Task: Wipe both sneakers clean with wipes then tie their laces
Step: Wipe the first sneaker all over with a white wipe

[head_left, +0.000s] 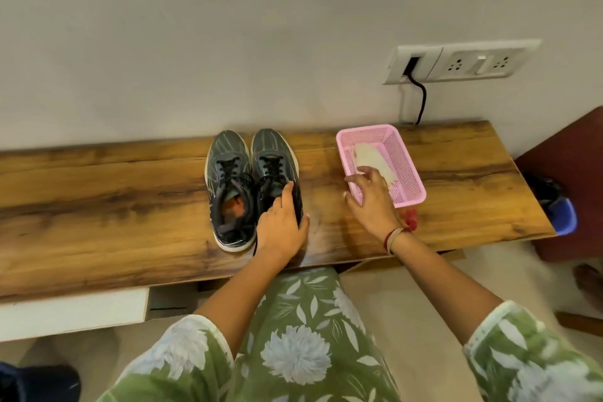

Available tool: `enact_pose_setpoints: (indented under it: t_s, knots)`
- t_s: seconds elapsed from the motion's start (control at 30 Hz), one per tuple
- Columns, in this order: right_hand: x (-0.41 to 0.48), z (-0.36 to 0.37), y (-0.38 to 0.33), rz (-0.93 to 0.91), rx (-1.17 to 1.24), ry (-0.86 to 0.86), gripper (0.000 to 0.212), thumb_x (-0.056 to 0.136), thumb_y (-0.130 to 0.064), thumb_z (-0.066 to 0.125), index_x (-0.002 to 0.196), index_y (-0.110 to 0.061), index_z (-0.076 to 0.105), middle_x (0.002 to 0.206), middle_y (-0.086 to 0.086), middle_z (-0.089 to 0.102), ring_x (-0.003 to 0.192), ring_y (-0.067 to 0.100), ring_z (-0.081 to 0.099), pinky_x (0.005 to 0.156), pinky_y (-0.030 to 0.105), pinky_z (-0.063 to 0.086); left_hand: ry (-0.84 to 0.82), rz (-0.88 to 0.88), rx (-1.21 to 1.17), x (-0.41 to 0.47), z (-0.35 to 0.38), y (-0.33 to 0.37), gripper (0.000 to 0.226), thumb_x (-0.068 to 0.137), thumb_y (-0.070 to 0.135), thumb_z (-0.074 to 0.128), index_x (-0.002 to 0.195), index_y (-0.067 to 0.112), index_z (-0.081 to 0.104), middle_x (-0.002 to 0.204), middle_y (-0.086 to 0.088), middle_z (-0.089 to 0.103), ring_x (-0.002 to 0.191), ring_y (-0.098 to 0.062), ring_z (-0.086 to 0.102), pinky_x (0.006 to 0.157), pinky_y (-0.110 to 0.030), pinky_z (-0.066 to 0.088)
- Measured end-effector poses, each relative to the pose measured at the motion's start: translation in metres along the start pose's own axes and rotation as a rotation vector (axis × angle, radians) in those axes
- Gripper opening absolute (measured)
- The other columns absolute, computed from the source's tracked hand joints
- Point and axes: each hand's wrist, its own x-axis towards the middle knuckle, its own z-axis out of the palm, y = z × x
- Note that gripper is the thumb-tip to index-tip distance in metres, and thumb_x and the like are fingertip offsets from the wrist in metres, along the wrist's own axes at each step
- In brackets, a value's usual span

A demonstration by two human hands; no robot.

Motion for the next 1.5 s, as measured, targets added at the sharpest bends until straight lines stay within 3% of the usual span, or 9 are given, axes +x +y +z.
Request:
enact_pose_setpoints:
  t_s: [0.17,0.37,0.5,0.77,0.93,1.1,1.23,1.4,1.5]
  knots:
    - [0.042,-0.021,0.045,0.24,0.112,0.122,0.027,0.086,-0.008,0.062,0.113,-0.005,0.063,0.12,0.015,0.059,0.104,0.028,0.06,0.092,0.038,0.047,-0.042,-0.019,0.123,-0.004,0.002,0.0,0.074,0.099,0.038,0.04,0.154,0.015,-0.003,0.087,-0.004,0.064,0.062,-0.018,0.049,0.054,-0.03,0.038]
    - [0.079,-0.015,0.085,0.446,-0.069,-0.063,0.044,0.091,-0.014,0.059,0.132,-0.002,0.05,0.134,0.019,0.053,0.123,0.036,0.049,0.104,0.039,0.039,-0.058,-0.032,0.093,-0.005,0.001,-0.001,0.074,0.099,0.038,0.041,0.154,0.015,-0.004,0.084,-0.004,0.062,0.061,-0.017,0.045,0.056,-0.03,0.038]
    - [0.084,-0.006,0.089,0.461,-0.102,-0.107,0.046,0.091,-0.018,0.059,0.132,-0.003,0.049,0.131,0.019,0.055,0.121,0.036,0.05,0.102,0.039,0.041,-0.029,-0.025,0.072,-0.006,0.002,-0.002,0.076,0.098,0.04,0.044,0.154,0.016,-0.002,0.084,-0.004,0.063,0.067,-0.022,0.058,0.056,-0.029,0.04]
    - [0.092,-0.003,0.09,0.497,-0.102,-0.031,0.04,0.091,-0.013,0.053,0.13,-0.004,0.049,0.134,0.02,0.052,0.122,0.038,0.048,0.101,0.037,0.04,-0.039,-0.032,0.047,-0.005,0.004,-0.004,0.079,0.096,0.041,0.048,0.154,0.019,-0.001,0.086,-0.004,0.063,0.069,-0.024,0.061,0.053,-0.029,0.037]
    - [0.095,-0.003,0.09,0.506,-0.099,0.045,0.021,0.088,-0.011,0.061,0.108,-0.009,0.067,0.121,0.013,0.063,0.113,0.031,0.056,0.095,0.032,0.043,-0.037,-0.024,0.059,-0.005,0.004,-0.006,0.079,0.096,0.041,0.047,0.154,0.018,-0.001,0.084,-0.004,0.062,0.065,-0.022,0.058,0.052,-0.028,0.035]
    - [0.092,-0.005,0.088,0.5,-0.067,0.114,0.008,0.082,-0.015,0.071,0.089,-0.013,0.069,0.102,0.009,0.069,0.096,0.028,0.062,0.079,0.032,0.048,-0.047,-0.03,0.049,-0.006,0.004,-0.006,0.079,0.096,0.041,0.048,0.154,0.019,-0.001,0.081,-0.003,0.06,0.062,-0.02,0.052,0.053,-0.029,0.036]
    - [0.092,-0.004,0.088,0.451,-0.112,0.118,0.005,0.08,-0.017,0.072,0.079,-0.019,0.067,0.109,0.009,0.065,0.099,0.029,0.061,0.08,0.034,0.051,-0.042,-0.026,0.056,-0.005,0.005,-0.006,0.079,0.096,0.041,0.047,0.154,0.018,-0.001,0.079,-0.003,0.06,0.061,-0.019,0.052,0.052,-0.029,0.036]
    - [0.087,-0.007,0.084,0.267,0.118,0.072,0.007,0.082,-0.01,0.063,0.08,-0.015,0.059,0.087,0.002,0.063,0.082,0.015,0.056,0.072,0.021,0.041,-0.043,-0.028,0.059,-0.006,0.006,-0.006,0.079,0.096,0.042,0.047,0.154,0.018,0.0,0.078,-0.001,0.054,0.062,-0.02,0.053,0.052,-0.029,0.037]
    - [0.09,-0.009,0.079,0.359,0.41,0.107,0.018,0.083,-0.003,0.063,0.076,-0.017,0.056,0.087,0.006,0.062,0.074,0.015,0.057,0.067,0.025,0.049,-0.048,-0.03,0.06,-0.005,0.006,-0.006,0.079,0.096,0.041,0.047,0.154,0.018,-0.001,0.076,0.001,0.05,0.06,-0.018,0.049,0.052,-0.028,0.035]
